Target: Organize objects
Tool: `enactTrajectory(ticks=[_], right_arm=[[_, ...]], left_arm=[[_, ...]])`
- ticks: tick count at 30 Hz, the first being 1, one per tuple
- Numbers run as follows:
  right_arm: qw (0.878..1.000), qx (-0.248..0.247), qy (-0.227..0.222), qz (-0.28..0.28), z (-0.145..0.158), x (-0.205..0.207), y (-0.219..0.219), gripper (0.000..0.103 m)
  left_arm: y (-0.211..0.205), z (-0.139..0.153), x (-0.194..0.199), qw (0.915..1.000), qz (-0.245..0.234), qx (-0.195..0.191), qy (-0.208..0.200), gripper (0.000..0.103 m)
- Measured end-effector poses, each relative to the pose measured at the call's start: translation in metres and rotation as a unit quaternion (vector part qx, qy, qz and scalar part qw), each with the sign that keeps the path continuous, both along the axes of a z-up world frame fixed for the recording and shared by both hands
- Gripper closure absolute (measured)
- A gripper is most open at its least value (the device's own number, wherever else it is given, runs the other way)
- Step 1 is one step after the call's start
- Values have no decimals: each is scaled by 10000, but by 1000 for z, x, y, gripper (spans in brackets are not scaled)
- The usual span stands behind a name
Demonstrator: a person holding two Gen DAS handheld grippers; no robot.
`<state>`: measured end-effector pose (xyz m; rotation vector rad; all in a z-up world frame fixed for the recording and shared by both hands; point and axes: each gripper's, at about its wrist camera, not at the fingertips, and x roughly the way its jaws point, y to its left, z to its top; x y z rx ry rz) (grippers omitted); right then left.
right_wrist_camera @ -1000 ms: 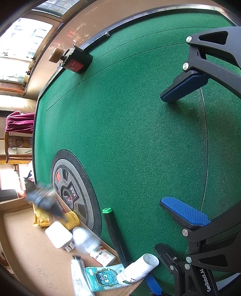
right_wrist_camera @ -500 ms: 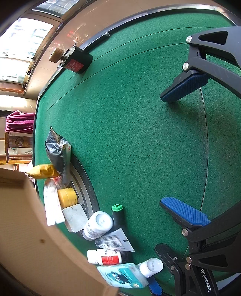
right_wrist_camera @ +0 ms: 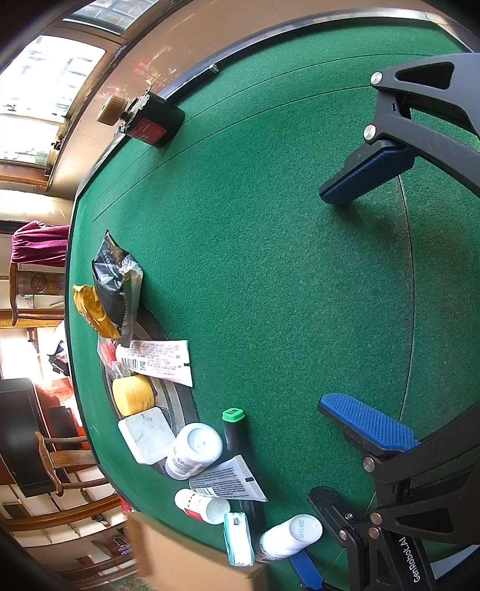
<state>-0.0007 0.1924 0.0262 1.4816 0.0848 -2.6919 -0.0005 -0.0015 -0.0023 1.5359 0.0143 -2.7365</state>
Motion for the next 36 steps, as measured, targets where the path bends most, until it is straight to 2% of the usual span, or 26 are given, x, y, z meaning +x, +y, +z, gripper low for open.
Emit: enactTrajectory(ticks=[36], right_arm=[[10000,-4,-2,-3,0,0,0,0]], left_arm=[[-1,-2,0,10000,7,-5,3,0]])
